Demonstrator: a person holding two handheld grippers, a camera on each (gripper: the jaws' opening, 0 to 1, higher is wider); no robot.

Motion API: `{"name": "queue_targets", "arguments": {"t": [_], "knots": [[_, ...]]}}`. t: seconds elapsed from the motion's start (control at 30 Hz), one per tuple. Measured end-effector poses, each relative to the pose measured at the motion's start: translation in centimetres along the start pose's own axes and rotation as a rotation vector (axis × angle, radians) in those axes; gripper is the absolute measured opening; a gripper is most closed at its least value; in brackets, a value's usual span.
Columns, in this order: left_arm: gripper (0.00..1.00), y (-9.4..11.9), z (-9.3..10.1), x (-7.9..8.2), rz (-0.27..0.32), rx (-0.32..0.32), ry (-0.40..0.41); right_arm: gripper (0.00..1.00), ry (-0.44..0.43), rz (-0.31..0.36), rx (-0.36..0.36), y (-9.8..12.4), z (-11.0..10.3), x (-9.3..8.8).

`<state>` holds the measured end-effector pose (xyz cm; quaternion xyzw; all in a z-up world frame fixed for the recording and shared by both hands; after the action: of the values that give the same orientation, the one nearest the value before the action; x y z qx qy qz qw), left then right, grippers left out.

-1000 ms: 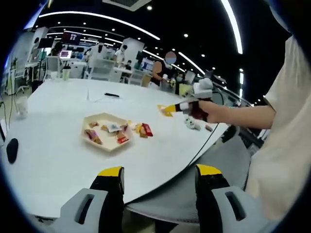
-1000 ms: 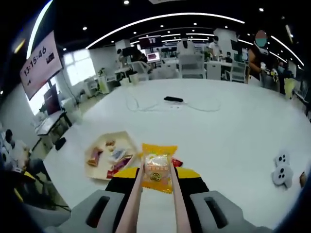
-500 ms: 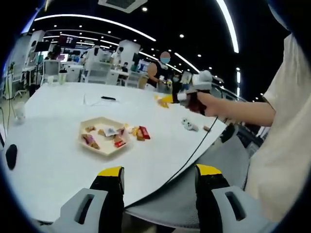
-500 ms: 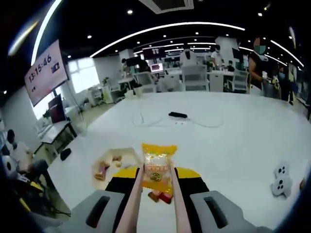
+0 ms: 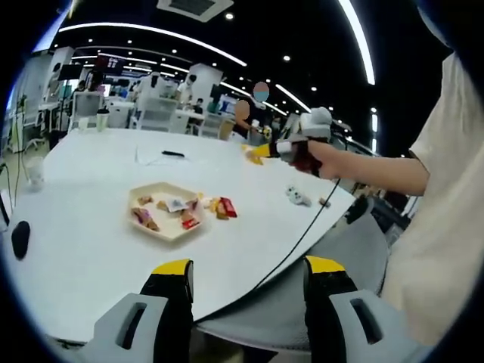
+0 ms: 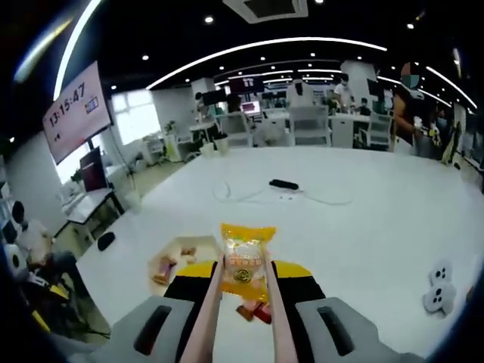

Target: Place the target food into the container with the food tongs after gripping and lifting it, then release it inside without dropping or visibly crushing the food.

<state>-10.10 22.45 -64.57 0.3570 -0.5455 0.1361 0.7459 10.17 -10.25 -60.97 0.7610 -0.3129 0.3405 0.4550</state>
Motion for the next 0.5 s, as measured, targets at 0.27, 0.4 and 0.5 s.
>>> {"name": "queue_targets", "arguments": {"t": [0.27, 0.4, 0.5], "knots": [[0.58, 0.1, -0.1, 0.1, 0.003, 0.003, -0.001, 0.27, -0.01, 0.0, 0.025, -0.3, -0.6, 0.1], [0.58, 0.1, -0.1, 0.2, 0.005, 0.004, -0.001, 0.27, -0.009, -0.003, 0.043, -0.6, -1.4, 0.0], [0.58, 0.2, -0.1, 0.1, 0.005, 0.007, 0.002, 0.27, -0.008, -0.004, 0.058, -1.0, -2.1, 0.1]]}}
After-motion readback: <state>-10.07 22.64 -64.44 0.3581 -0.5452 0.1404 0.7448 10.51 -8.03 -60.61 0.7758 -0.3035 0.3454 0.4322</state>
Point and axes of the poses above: the point that each gripper's makers call its tool centre point, and the gripper's own axes: y roughly backward along the fingers, z roughly to its right, x roughly out of its top, the point moved 10 cm from there along y, roughly backward along the fingers, and after that the axes turned 14 degrees about -y, right-handed, at the moved point
